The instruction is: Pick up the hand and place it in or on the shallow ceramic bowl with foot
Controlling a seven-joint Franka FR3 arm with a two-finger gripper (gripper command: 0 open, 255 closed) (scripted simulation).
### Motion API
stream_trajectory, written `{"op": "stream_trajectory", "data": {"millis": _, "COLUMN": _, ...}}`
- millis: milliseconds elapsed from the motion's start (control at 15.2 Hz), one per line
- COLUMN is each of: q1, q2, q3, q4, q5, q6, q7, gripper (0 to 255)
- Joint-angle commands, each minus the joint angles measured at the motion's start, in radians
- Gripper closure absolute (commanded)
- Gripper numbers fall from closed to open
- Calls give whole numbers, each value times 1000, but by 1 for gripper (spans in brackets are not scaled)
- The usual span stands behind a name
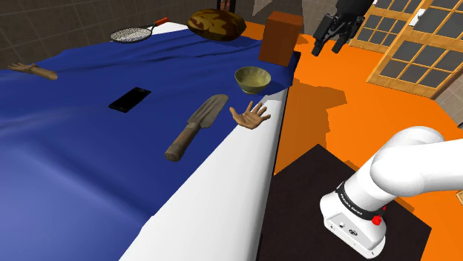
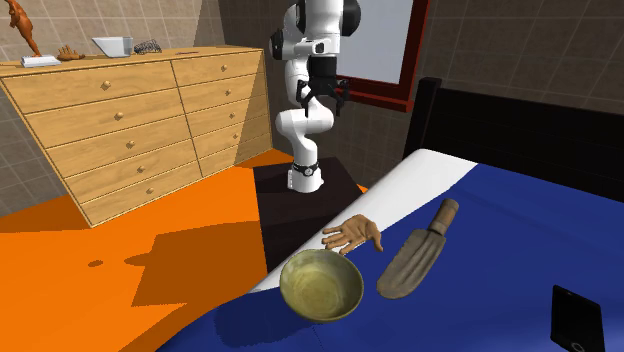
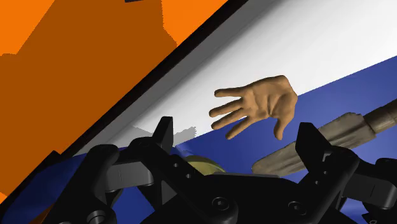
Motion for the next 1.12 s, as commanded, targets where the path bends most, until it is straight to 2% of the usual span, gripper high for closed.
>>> {"op": "stream_trajectory", "data": {"millis": 0, "q1": 0, "q2": 0, "q3": 0, "q4": 0, "q5": 0, "q6": 0, "q7": 0, "gripper": 0}}
{"op": "stream_trajectory", "data": {"millis": 528, "q1": 25, "q2": 173, "q3": 35, "q4": -92, "q5": 34, "q6": 249, "q7": 42, "gripper": 0}}
{"op": "stream_trajectory", "data": {"millis": 1056, "q1": 49, "q2": 417, "q3": 70, "q4": -100, "q5": 59, "q6": 486, "q7": 78, "gripper": 0}}
